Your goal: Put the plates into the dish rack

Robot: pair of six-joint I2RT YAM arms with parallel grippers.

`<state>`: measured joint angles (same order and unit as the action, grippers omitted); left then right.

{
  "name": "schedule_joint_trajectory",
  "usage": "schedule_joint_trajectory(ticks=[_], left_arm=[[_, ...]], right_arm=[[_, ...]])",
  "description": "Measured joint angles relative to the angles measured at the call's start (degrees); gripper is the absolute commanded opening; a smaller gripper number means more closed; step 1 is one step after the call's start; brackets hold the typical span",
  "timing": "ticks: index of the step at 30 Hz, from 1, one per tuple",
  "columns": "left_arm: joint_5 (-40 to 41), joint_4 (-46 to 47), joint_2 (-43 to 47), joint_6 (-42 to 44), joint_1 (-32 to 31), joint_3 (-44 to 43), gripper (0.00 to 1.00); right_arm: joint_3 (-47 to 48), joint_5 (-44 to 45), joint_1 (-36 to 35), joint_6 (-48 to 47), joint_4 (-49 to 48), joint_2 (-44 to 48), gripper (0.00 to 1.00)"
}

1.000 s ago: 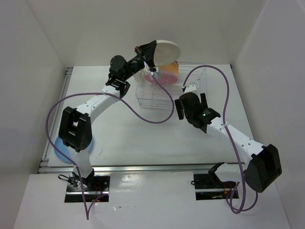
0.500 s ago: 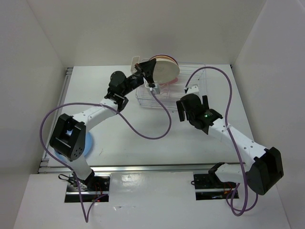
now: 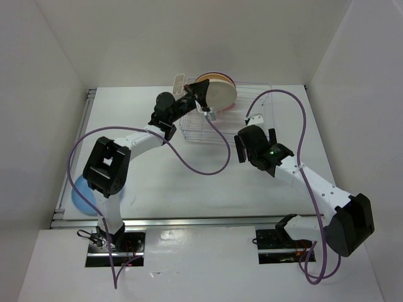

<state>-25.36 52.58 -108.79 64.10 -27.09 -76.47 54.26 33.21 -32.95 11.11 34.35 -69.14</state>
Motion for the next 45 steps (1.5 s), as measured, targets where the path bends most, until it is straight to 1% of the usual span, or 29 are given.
schedule_joint_trajectory(ticks=[14,17,34,45], left_arm=[[0.0,0.7,-10.6,0.2,2.2,-9.5,0.00],[0.0,0.7,-12.5,0.2,2.4,-10.4,0.00],[-2.0,0.9,-14.0,0.4,2.6,-11.5,0.00],[-2.7,-0.4,-15.2,0.3,1.7,-6.6,0.00]], right_arm=[[0.0,0.3,0.0,0.0,0.0,-4.5,1.00],[0.0,0.2,0.0,0.0,0.0,-5.1,1.00],[0.0,0.2,0.0,0.0,-0.1,-8.9,1.00],[0.3,0.5,0.0,0.0,0.4,-8.8,1.00]])
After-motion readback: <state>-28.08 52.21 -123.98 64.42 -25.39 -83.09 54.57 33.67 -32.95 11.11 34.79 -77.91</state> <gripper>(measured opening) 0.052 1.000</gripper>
